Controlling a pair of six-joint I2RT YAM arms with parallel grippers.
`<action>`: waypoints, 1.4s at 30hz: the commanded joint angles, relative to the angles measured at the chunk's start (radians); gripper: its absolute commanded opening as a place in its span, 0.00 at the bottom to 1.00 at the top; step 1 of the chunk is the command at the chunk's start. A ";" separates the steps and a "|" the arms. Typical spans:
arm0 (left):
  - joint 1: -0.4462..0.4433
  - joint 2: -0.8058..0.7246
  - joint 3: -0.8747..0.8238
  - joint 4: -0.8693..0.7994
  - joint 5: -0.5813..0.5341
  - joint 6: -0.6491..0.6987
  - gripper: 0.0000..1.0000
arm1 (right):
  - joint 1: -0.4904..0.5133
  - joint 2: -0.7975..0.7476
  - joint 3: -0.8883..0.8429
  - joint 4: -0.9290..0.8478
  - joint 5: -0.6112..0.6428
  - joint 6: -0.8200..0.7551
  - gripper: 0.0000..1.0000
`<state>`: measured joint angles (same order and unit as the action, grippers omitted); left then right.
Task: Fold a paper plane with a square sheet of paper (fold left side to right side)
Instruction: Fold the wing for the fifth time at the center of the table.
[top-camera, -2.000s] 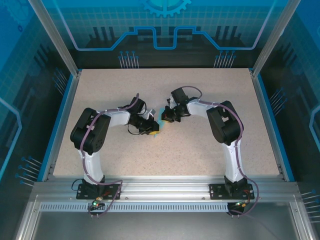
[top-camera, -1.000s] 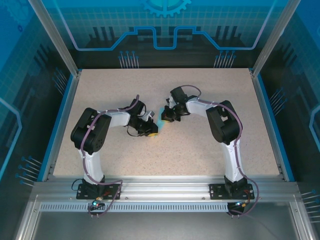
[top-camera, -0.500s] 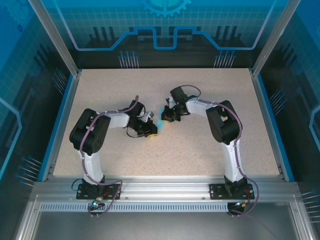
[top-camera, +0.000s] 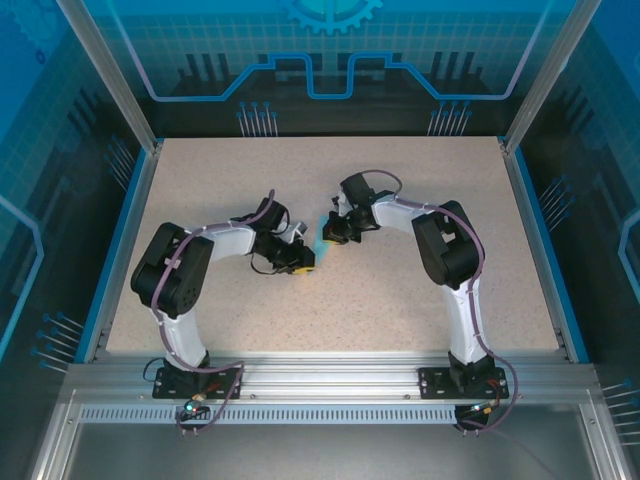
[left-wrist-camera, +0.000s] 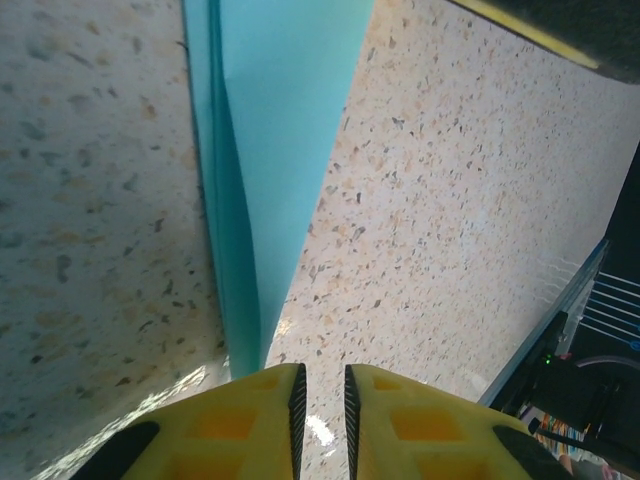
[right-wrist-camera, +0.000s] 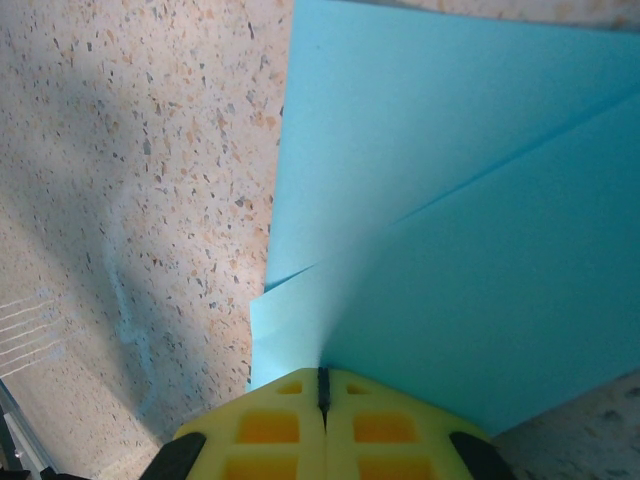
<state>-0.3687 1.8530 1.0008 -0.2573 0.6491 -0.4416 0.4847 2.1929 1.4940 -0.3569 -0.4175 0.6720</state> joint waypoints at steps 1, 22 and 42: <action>-0.012 0.036 0.028 -0.024 0.040 0.029 0.20 | 0.008 0.064 -0.016 -0.100 0.066 -0.018 0.04; 0.006 0.039 -0.042 0.037 -0.014 -0.023 0.21 | 0.008 0.070 0.005 -0.141 0.084 -0.036 0.05; 0.007 -0.060 -0.089 0.016 0.012 -0.057 0.19 | 0.008 0.077 0.020 -0.161 0.082 -0.042 0.04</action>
<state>-0.3626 1.8343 0.8944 -0.1711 0.6617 -0.4778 0.4847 2.2063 1.5284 -0.4042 -0.4156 0.6468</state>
